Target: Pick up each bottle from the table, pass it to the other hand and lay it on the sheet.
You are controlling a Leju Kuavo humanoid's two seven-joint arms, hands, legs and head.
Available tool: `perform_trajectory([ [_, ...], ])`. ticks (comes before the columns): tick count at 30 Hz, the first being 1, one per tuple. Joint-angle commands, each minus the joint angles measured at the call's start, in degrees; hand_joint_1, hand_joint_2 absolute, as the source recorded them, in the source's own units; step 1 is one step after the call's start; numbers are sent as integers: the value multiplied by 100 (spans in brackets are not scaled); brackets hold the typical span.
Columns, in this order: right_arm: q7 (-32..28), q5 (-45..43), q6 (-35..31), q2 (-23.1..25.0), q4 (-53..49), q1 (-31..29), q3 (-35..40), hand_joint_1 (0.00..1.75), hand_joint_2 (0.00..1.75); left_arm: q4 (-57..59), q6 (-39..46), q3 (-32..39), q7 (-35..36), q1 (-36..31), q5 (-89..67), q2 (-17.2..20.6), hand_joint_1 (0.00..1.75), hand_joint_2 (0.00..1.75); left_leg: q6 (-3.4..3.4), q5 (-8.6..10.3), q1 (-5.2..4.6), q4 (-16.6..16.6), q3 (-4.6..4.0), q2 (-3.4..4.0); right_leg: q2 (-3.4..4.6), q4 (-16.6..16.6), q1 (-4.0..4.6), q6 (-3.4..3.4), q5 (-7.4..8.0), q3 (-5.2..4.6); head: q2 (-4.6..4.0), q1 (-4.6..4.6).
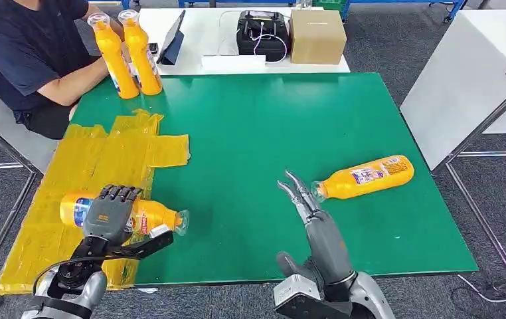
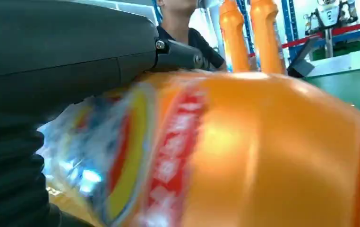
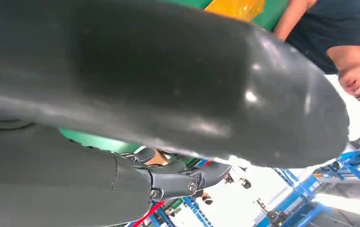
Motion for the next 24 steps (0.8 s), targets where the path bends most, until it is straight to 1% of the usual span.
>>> perform_trajectory([
  [1,12,-17,26,-66,195,-176,-107,0,0,489,-49,-275,51,-346,-42,179,0,175,-1,-11,-2,-5,26,0,-3,-5,-2,1,-12,26,0,0],
  [2,12,-17,26,-66,195,-176,-107,0,0,489,-49,-275,51,-346,-42,179,0,175,0,-6,-1,-4,15,-1,-3,-3,-1,1,-8,17,0,0],
  [3,12,-17,26,-66,195,-176,-107,0,0,489,-49,-275,51,-346,-42,179,0,175,0,-15,-2,-5,32,0,-3,-5,-2,2,-16,34,0,0],
  [5,12,-19,22,-62,210,-184,-113,0,0,485,-50,-272,52,-356,-42,186,0,175,0,-8,-1,-3,17,3,1,-3,-1,1,-8,18,0,0],
  [6,12,-20,19,-51,225,-196,-118,0,0,474,-65,-277,62,-378,-48,186,0,175,0,-14,-2,-5,31,5,1,-5,-2,1,-14,32,0,0],
  [7,14,-7,15,-41,240,-205,-122,0,0,459,-93,-290,71,-395,-51,194,0,175,0,-10,-2,-5,23,2,-1,-4,-2,1,-11,24,0,0],
  [8,14,-7,15,-41,240,-205,-122,0,0,459,-93,-290,71,-395,-51,194,0,175,-1,-13,-3,-6,32,0,-3,-5,-3,1,-16,34,0,0],
  [9,17,3,13,-26,267,-221,-120,0,0,424,-121,-307,65,-420,-51,202,0,175,-1,-8,-1,-4,21,-1,-4,-3,-1,0,-11,22,0,0],
  [11,19,54,-10,19,278,-186,-147,0,0,306,-119,-292,60,-401,31,148,0,175,-1,-9,-3,-5,22,-2,-4,-3,-3,0,-12,24,0,0],
  [12,14,106,-29,50,263,-142,-167,0,0,176,-15,-202,43,-355,176,31,0,175,-1,-7,-1,-2,14,-2,-3,-2,-1,-1,-9,16,0,0],
  [13,14,106,-29,50,263,-142,-167,0,0,176,-15,-202,43,-355,176,31,0,175,-1,-10,-1,-3,22,-1,-4,-3,-1,0,-13,25,0,0],
  [14,13,117,-33,46,244,-117,-160,0,0,104,-21,-224,45,-341,161,19,0,175,-1,-6,0,-2,11,-3,-5,-3,0,0,-7,14,0,0],
  [15,13,117,-33,46,244,-117,-160,0,0,104,-21,-224,45,-341,161,19,0,175,-1,-19,-3,-6,40,-4,-8,-6,-3,1,-23,44,0,0],
  [17,13,117,-33,46,244,-117,-160,0,0,104,-21,-224,45,-341,161,19,0,175,0,-7,-1,-2,14,-3,-5,-2,-1,1,-9,16,0,0],
  [19,13,125,-35,43,237,-111,-161,0,0,87,-4,-192,56,-322,200,-1,0,175,0,-16,-3,-6,34,-3,-7,-5,-3,1,-20,36,0,0],
  [20,19,199,-52,58,220,-71,-181,0,0,-3,127,-94,6,-269,359,-98,0,175,0,-9,-1,-3,18,-3,-5,-3,-1,1,-11,20,0,0],
  [21,23,265,-81,66,183,-5,-204,0,0,-135,190,21,-23,-193,566,-212,0,175,0,-14,-2,-5,29,0,-3,-5,-2,1,-16,31,0,0],
  [22,26,377,-138,75,115,102,-245,0,0,-364,121,193,-118,-85,1042,-382,0,175,0,-10,-2,-3,18,-2,-4,-3,-2,1,-11,20,0,0],
  [23,29,440,-175,66,59,172,-286,0,0,-579,82,246,-227,-1,1326,-452,0,175,1,-17,-3,-4,30,-3,-6,-5,-3,2,-19,34,0,0],
  [24,61,557,-224,36,-1,245,-358,0,0,-862,127,373,-412,108,1803,-599,0,175,1,-22,-3,-2,34,-4,-8,-5,-2,3,-24,39,0,0],
])
